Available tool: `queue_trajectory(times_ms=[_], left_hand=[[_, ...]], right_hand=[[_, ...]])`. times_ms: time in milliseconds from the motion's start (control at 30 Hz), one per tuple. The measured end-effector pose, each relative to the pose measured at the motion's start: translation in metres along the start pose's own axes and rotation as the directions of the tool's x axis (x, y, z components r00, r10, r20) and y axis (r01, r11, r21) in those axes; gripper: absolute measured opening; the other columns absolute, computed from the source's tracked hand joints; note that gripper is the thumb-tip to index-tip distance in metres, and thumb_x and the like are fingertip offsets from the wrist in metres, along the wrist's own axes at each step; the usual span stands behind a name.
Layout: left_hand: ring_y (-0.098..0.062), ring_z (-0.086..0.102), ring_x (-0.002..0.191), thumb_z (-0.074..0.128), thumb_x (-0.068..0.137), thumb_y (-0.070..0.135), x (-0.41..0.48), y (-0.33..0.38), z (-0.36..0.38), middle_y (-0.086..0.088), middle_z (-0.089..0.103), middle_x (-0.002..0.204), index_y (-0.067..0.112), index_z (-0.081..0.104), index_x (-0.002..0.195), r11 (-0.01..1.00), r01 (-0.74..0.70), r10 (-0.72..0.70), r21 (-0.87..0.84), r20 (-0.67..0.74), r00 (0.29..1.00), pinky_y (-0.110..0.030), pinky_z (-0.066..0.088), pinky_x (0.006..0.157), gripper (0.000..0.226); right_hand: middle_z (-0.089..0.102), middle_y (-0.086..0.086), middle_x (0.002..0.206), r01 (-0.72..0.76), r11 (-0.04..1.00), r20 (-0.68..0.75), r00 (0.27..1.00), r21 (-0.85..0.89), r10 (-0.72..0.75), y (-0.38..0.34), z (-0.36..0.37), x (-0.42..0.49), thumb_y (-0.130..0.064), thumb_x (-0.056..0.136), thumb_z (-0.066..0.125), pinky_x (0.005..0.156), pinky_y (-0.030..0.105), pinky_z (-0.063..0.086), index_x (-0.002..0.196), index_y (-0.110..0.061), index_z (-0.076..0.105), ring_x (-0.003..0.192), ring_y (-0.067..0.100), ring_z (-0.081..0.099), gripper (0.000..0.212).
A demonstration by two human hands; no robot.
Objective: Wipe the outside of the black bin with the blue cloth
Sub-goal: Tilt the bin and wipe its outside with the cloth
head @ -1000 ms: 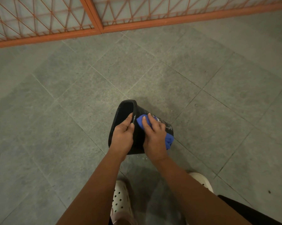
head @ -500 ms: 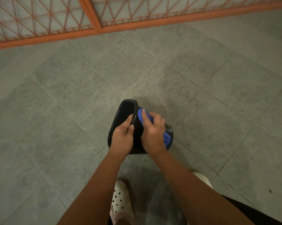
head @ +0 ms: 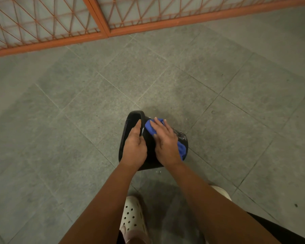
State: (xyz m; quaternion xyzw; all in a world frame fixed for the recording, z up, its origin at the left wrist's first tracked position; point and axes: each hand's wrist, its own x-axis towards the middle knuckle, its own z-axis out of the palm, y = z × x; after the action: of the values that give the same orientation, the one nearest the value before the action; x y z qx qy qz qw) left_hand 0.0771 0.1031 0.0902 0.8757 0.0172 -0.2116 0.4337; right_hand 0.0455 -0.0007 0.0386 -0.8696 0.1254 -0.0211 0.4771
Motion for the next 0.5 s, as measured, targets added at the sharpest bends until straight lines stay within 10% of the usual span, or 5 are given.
queue_trajectory(times_ms=[200,500], left_hand=[[0.026,0.038,0.104,0.036,0.1,0.009,0.001,-0.001,0.007,0.018,0.04,0.129,0.024,0.029,0.148,0.998,-0.053,0.054,0.046,-0.01,0.999,0.009,0.025,0.083,0.051],[-0.004,0.045,0.121,0.036,0.099,0.01,-0.005,0.0,0.005,0.003,0.047,0.14,0.032,0.028,0.148,0.999,0.016,-0.015,0.048,-0.01,1.0,-0.02,0.033,0.1,0.054]], right_hand=[[0.047,0.006,0.139,-0.189,0.981,-0.141,0.973,-0.032,0.182,0.009,-0.002,-0.009,-0.017,0.097,0.043,0.104,0.043,0.035,0.135,-0.015,0.045,0.125,0.03,0.038,0.038],[0.045,0.002,0.137,-0.17,0.981,-0.021,0.985,-0.098,0.169,0.006,-0.006,0.011,-0.022,0.097,0.039,0.098,0.043,0.038,0.137,-0.023,0.042,0.119,0.024,0.036,0.04]])
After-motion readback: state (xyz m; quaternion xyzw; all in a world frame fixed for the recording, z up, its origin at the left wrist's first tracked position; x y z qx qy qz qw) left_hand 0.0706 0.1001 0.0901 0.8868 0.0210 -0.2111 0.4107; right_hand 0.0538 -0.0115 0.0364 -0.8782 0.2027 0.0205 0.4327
